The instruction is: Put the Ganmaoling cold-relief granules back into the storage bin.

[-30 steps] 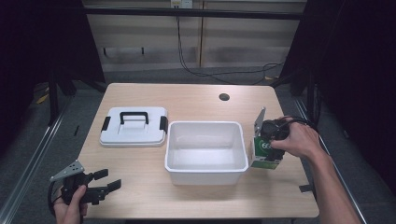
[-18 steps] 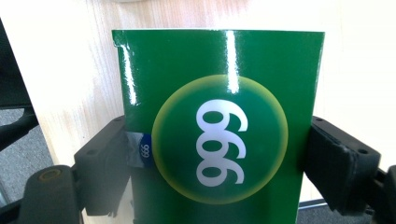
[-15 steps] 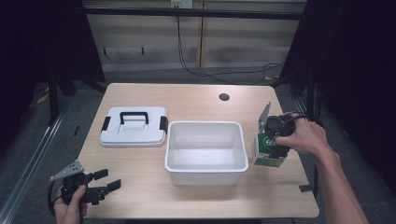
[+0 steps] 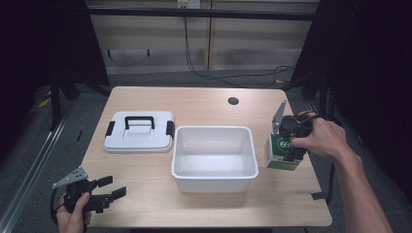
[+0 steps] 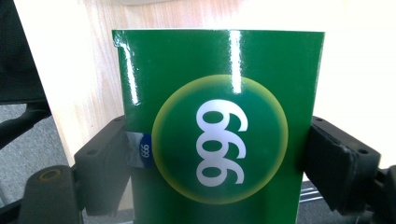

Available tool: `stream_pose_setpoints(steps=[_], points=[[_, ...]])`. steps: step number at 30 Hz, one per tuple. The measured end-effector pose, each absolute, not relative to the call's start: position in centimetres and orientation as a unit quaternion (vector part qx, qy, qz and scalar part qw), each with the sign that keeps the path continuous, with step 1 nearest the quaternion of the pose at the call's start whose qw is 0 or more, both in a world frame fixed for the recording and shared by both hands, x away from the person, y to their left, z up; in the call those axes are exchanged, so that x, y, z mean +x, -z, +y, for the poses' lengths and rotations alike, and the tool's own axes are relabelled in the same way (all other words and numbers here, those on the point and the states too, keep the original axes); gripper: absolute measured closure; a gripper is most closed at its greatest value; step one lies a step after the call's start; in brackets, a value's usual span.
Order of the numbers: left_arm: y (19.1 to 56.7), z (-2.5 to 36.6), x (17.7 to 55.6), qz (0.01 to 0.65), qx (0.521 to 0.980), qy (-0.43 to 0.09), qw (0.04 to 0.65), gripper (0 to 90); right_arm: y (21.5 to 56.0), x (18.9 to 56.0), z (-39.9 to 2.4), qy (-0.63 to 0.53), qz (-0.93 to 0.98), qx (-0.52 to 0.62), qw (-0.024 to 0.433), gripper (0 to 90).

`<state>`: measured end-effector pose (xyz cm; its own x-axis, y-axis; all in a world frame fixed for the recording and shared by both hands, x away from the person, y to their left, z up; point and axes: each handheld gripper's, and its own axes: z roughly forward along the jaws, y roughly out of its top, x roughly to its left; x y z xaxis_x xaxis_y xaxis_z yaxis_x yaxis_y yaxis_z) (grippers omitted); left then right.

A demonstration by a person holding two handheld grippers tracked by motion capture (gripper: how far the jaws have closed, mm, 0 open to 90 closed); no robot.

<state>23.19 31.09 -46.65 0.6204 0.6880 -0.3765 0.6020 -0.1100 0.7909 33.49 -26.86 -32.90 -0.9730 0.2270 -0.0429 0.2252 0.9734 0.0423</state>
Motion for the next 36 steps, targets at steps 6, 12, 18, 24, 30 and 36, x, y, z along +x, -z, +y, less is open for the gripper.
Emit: stream_pose_setpoints(steps=[6,12,18,24,30,36], points=[[46.6,31.1,23.2,0.432,0.745,-0.043,0.506,16.2,31.5,33.4,-26.5,-0.026,0.994,0.106,0.028,16.2],[46.6,31.1,23.2,0.432,0.745,-0.043,0.507,16.2,29.9,33.4,-26.1,-0.022,0.994,0.101,0.033,16.2],[46.7,31.1,23.3,0.434,0.744,-0.043,0.506,16.2,28.7,33.4,-25.8,-0.026,0.994,0.098,0.035,16.2],[46.7,31.0,23.3,0.436,0.742,-0.042,0.507,16.2,27.8,33.5,-25.5,-0.031,0.994,0.096,0.035,16.2],[46.7,31.1,23.4,0.438,0.742,-0.041,0.506,16.2,27.3,33.6,-25.0,-0.037,0.994,0.092,0.035,16.2],[46.7,31.1,23.5,0.436,0.743,-0.041,0.507,16.2,26.5,34.0,-24.8,-0.047,0.994,0.086,0.044,16.3]])
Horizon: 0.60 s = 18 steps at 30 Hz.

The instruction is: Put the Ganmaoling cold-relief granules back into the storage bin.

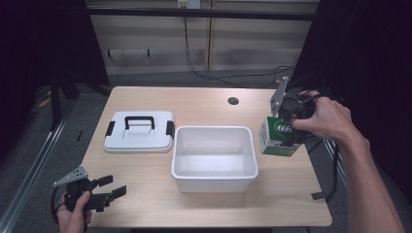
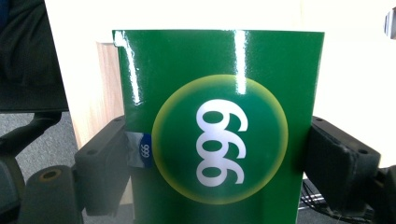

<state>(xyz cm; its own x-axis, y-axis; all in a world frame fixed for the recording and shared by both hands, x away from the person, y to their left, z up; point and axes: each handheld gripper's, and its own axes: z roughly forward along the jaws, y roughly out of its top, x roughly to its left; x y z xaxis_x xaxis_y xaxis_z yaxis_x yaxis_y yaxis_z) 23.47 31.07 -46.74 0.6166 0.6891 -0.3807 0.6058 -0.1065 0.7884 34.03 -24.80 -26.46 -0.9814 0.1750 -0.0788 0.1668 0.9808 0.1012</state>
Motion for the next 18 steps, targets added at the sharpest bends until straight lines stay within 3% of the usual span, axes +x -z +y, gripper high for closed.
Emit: stream_pose_setpoints(steps=[18], points=[[46.7,31.1,23.3,0.435,0.743,-0.043,0.507,16.2,24.9,34.1,-22.0,-0.047,0.996,0.072,0.040,16.2]])
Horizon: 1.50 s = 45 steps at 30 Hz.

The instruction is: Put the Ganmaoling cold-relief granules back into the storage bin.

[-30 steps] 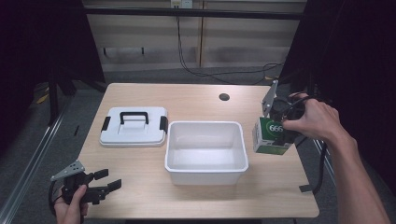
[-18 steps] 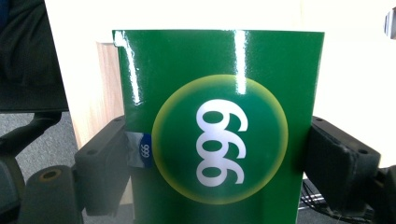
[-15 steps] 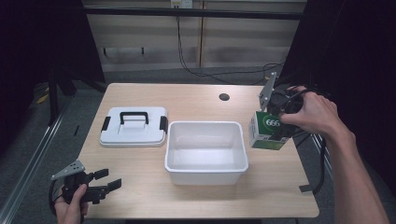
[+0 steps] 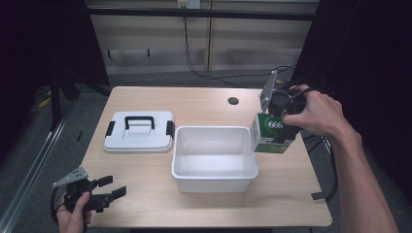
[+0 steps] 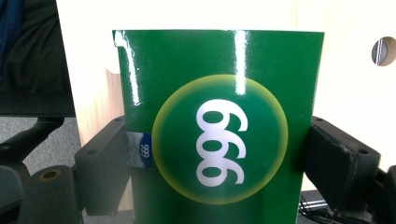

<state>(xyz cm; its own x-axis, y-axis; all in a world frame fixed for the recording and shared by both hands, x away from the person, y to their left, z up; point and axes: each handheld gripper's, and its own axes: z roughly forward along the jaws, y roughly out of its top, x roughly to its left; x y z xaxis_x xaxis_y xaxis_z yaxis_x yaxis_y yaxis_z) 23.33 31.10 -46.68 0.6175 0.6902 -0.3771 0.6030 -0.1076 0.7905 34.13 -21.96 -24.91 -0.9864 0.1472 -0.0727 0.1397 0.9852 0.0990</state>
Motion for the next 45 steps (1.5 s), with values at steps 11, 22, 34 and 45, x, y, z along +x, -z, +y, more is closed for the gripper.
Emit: stream_pose_setpoints(steps=[11,22,34,45], points=[[46.7,31.1,23.3,0.436,0.743,-0.041,0.507,16.2,24.5,34.6,-20.3,-0.066,0.995,0.066,0.045,16.2],[46.7,31.1,23.3,0.435,0.743,-0.041,0.507,16.2,24.9,35.1,-18.3,-0.063,0.996,0.058,0.038,16.2],[46.7,31.2,23.3,0.436,0.742,-0.040,0.508,16.2,26.1,35.7,-15.4,-0.045,0.998,0.033,0.031,16.2],[46.7,31.1,23.3,0.433,0.743,-0.040,0.509,16.2,27.9,35.9,-14.7,-0.041,0.998,0.033,0.017,16.1]])
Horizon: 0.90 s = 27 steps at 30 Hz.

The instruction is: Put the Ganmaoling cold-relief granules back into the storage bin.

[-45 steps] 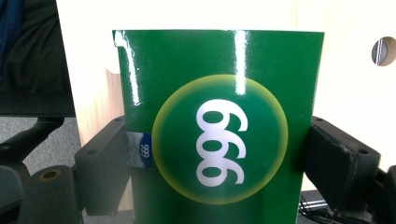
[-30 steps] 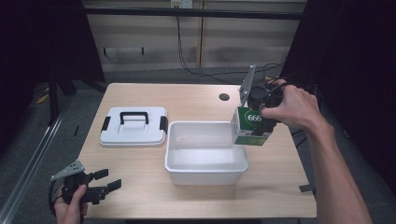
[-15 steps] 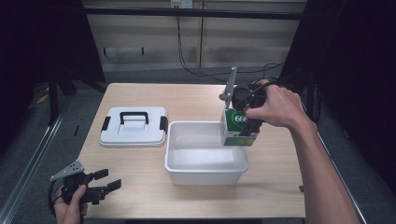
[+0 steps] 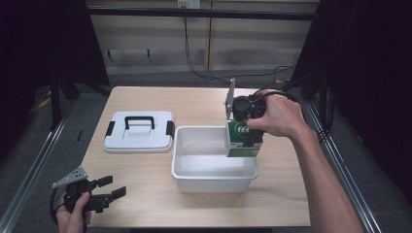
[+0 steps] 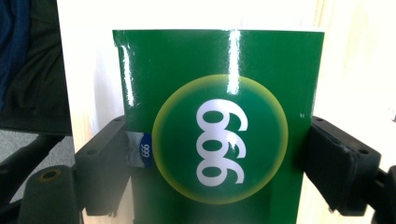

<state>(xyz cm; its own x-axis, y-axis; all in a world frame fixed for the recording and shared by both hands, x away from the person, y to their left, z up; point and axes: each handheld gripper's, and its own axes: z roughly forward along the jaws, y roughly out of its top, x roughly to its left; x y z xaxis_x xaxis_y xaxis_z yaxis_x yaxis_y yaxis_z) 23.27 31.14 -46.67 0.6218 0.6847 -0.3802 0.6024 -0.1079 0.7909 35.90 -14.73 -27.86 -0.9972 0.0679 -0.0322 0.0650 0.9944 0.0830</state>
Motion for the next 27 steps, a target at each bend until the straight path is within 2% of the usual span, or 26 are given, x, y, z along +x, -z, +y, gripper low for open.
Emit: stream_pose_setpoints(steps=[9,27], points=[[46.7,31.1,23.2,0.433,0.743,-0.041,0.509,16.2,29.1,36.1,-14.0,-0.037,0.999,0.031,0.010,16.1],[46.7,31.1,23.2,0.433,0.743,-0.041,0.509,16.2,33.9,36.6,-13.8,-0.031,0.999,0.034,-0.018,16.0]])
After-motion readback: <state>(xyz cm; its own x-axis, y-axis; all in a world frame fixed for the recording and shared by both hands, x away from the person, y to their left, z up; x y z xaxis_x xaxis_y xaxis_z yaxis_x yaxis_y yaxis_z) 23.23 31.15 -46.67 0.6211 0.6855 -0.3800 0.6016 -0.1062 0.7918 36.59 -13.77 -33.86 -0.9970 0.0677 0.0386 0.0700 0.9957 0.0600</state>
